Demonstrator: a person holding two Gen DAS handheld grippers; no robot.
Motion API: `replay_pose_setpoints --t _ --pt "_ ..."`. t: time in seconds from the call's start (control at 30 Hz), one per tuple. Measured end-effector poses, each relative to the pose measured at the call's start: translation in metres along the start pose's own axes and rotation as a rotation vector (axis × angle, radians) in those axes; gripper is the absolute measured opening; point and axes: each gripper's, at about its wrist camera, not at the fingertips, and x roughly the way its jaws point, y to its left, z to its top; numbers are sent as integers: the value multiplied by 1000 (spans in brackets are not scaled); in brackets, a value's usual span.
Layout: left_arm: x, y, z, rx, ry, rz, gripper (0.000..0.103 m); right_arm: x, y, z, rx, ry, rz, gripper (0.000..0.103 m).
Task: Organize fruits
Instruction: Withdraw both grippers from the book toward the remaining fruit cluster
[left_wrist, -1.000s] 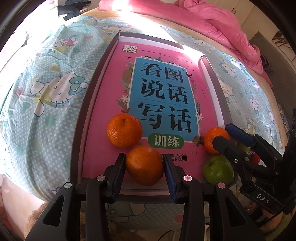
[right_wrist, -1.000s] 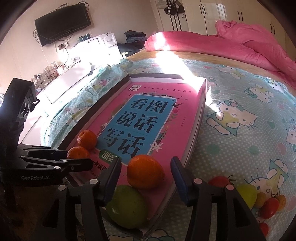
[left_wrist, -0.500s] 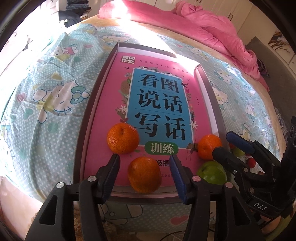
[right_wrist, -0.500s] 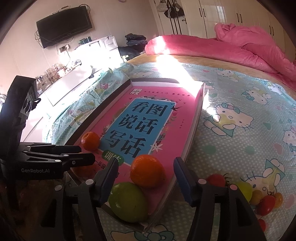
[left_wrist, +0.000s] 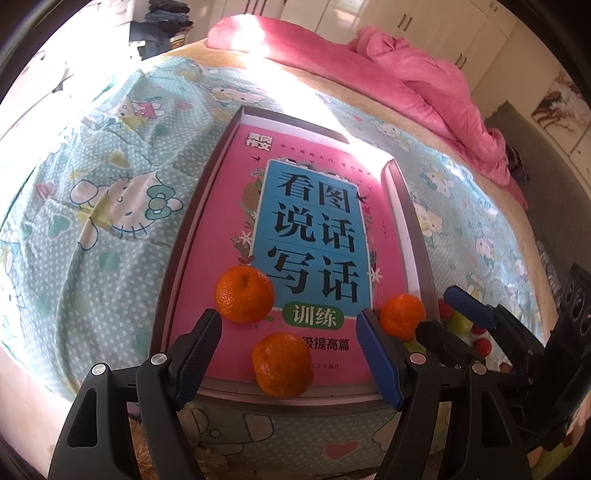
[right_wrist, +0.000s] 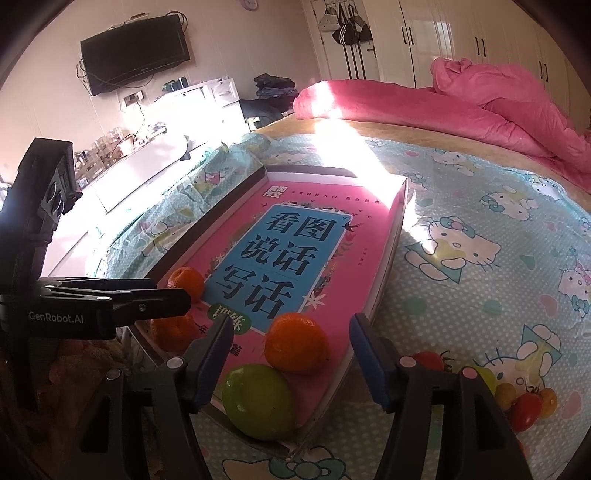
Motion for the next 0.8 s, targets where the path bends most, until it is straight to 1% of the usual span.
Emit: replay_pose_setpoints --t 0.03,0.1,0.27,0.4,0.53,0.7,0.8 --pt "-1 1 0 -8 -10 -1 77 -2 1 0 -1 -7 -2 70" --pt "-3 2 1 -15 -22 1 77 -6 1 2 -5 -29 1 73" --pt "-7 0 1 -4 -44 3 78 -13 2 6 -11 -66 -1 76" --pt "-12 -4 1 10 -78 18 79 -18 2 7 -12 -85 -10 79" --pt "-16 -3 3 9 -107 1 80 -19 0 7 -6 -91 -20 83" --pt "-18 -2 3 4 -113 15 80 -25 -5 6 7 -110 -27 85" --pt "-23 -4 3 16 -140 31 80 -30 -7 6 11 -122 -39 86"
